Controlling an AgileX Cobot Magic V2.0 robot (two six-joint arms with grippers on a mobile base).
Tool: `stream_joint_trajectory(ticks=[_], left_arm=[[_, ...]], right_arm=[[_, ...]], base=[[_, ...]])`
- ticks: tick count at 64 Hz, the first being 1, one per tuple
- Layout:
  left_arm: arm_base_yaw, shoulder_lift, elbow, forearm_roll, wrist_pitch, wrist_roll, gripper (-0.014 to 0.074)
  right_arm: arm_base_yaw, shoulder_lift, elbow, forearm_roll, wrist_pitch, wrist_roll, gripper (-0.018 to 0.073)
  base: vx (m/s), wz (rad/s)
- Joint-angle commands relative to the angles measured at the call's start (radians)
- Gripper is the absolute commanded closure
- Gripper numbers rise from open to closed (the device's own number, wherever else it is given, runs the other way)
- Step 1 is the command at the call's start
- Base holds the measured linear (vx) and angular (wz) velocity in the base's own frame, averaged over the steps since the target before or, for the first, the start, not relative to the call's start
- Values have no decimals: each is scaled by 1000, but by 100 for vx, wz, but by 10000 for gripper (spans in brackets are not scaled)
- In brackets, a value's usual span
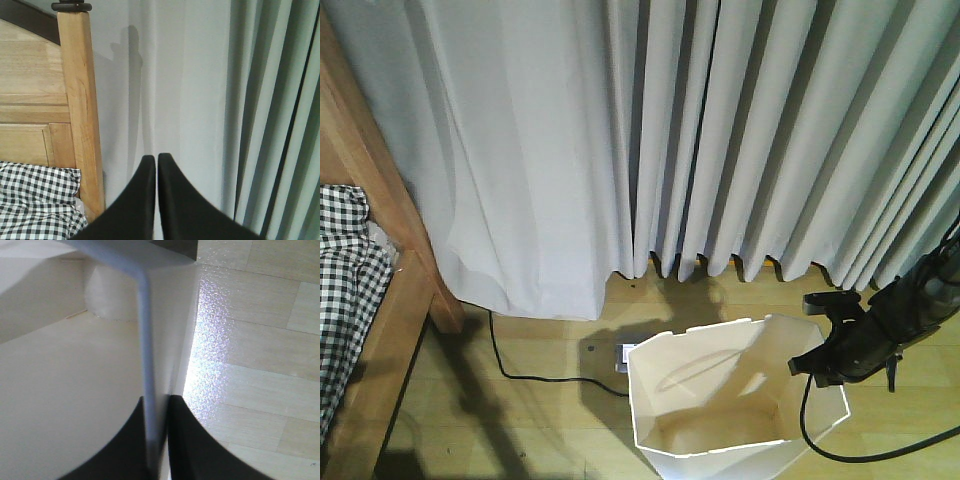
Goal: Move trash bin to bedside with robot
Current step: 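Drive toward the bedside curtains, dragging the bin with the right gripper, then set the bin down beside the bed and open the right gripper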
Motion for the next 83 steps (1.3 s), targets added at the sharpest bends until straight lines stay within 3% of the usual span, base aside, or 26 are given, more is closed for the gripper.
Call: stream_joint_trajectory(ticks=[1,21,65,83], left_arm=[[2,-10,29,-9,-67,-3,602],[2,-10,29,-9,-67,-3,602],[2,-10,29,-9,-67,-3,602],[2,-11,29,-10,-67,-3,602]], right_arm=[[-4,-66,-8,9,66,-2,562],[-5,-36,-76,98,64,14,562],[-5,338,-520,127,347,48,562],[-5,481,-709,220,447,51,562]], base=[[0,0],[0,0],[0,0],[0,0]])
